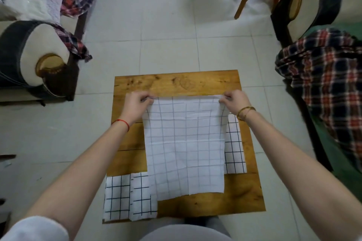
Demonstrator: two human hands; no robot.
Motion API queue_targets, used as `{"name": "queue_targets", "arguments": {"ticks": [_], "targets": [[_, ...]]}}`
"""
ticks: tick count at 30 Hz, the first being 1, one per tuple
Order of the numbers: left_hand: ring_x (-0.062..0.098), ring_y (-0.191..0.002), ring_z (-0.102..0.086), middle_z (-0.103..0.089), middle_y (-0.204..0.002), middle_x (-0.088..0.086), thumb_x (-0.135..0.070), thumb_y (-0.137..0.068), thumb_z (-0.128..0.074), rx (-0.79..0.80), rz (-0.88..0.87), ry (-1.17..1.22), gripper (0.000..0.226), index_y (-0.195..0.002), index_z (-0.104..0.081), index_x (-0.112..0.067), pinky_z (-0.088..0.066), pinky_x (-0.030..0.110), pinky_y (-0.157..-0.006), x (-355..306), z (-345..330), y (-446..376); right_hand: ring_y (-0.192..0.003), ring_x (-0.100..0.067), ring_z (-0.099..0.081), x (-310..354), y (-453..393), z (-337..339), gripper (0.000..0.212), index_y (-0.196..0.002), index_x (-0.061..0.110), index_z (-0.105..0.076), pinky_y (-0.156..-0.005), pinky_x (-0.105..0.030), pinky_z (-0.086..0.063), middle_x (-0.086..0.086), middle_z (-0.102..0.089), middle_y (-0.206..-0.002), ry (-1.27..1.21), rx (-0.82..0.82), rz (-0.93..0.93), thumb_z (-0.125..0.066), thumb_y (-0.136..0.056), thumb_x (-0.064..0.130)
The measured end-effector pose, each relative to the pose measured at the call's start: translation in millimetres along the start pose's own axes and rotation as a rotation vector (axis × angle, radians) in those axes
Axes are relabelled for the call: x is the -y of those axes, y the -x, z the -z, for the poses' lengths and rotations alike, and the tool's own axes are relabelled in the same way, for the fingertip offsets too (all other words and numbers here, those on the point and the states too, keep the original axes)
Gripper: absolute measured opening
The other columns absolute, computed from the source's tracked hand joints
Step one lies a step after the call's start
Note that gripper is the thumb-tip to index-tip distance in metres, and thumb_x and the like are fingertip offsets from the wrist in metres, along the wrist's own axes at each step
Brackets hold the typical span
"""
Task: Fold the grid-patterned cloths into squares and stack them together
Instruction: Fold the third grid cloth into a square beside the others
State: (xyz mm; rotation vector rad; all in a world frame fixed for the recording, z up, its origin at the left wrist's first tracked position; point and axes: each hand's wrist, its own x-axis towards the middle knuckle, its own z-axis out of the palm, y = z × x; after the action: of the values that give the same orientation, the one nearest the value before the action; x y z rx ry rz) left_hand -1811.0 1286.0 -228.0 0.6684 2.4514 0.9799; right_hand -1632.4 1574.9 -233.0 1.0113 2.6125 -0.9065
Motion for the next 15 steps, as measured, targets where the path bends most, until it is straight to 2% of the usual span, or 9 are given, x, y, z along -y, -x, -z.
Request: {"name": "queue_targets", "arguments": {"ticks": [2,4,7,9,12,15], "targets": [[0.004,-0.091,-0.061,-0.071,-0.096,-0.007,-0.012,-0.088,-0.063,0.006,0.015,-0.003,0.018,-0.1,-0.076,-0.016,-0.044,0.006,-0.077,5.8,-3.7,0.2,-0.082,-0.031,-0.062,0.0,-0.6,-5.9,0.022,-0.082,0.007,-0.068,-0.072,-0.037,-0.053,-0.014,-0.069,-0.083,0.011,-0.014,-0.001,-0.057,-0.088,0.024],[0.001,-0.089,-0.06,-0.071,-0.095,-0.008,-0.013,-0.088,-0.063,0.003,0.025,0.008,0.018,-0.1,-0.076,-0.017,-0.04,0.001,-0.073,11.6,-7.1,2.8,-0.081,-0.028,-0.063,-0.8,0.5,-12.1,0.023,-0.083,0.007,-0.068,-0.073,-0.038,-0.054,-0.012,-0.069,-0.082,0.033,-0.024,0.003,-0.056,-0.091,0.025],[0.002,-0.09,-0.06,-0.071,-0.094,-0.008,-0.013,-0.089,-0.063,0.019,0.032,0.016,0.017,-0.099,-0.076,-0.018,-0.045,0.013,-0.08,20.7,-10.9,13.1,-0.08,-0.029,-0.063,-2.7,8.8,-21.1,0.024,-0.081,0.007,-0.068,-0.072,-0.038,-0.054,-0.012,-0.068,-0.079,0.044,-0.003,0.003,-0.057,-0.091,0.025],[0.004,-0.092,-0.062,-0.072,-0.098,-0.005,-0.011,-0.089,-0.063,0.05,0.038,0.02,0.018,-0.1,-0.075,-0.017,-0.048,0.019,-0.087,28.0,-15.8,23.1,-0.083,-0.029,-0.063,-6.2,18.0,-29.1,0.021,-0.088,0.008,-0.07,-0.077,-0.04,-0.054,-0.012,-0.07,-0.085,0.053,0.025,-0.003,-0.057,-0.092,0.024],[0.005,-0.096,-0.063,-0.073,-0.102,-0.002,-0.006,-0.09,-0.061,0.082,0.047,0.028,0.019,-0.1,-0.075,-0.013,-0.048,0.021,-0.092,36.7,-27.3,42.2,-0.087,-0.025,-0.064,-17.9,33.0,-44.6,0.019,-0.092,0.009,-0.071,-0.08,-0.037,-0.054,-0.009,-0.072,-0.092,0.058,0.057,-0.014,-0.056,-0.093,0.02],[0.005,-0.098,-0.062,-0.073,-0.105,-0.001,-0.003,-0.091,-0.059,0.117,0.074,0.026,0.021,-0.102,-0.075,-0.012,-0.046,0.017,-0.093,48.5,-44.4,64.0,-0.088,-0.021,-0.065,-37.4,47.2,-64.8,0.019,-0.092,0.015,-0.073,-0.073,-0.031,-0.054,-0.003,-0.073,-0.096,0.104,0.102,-0.026,-0.053,-0.092,0.017]]}}
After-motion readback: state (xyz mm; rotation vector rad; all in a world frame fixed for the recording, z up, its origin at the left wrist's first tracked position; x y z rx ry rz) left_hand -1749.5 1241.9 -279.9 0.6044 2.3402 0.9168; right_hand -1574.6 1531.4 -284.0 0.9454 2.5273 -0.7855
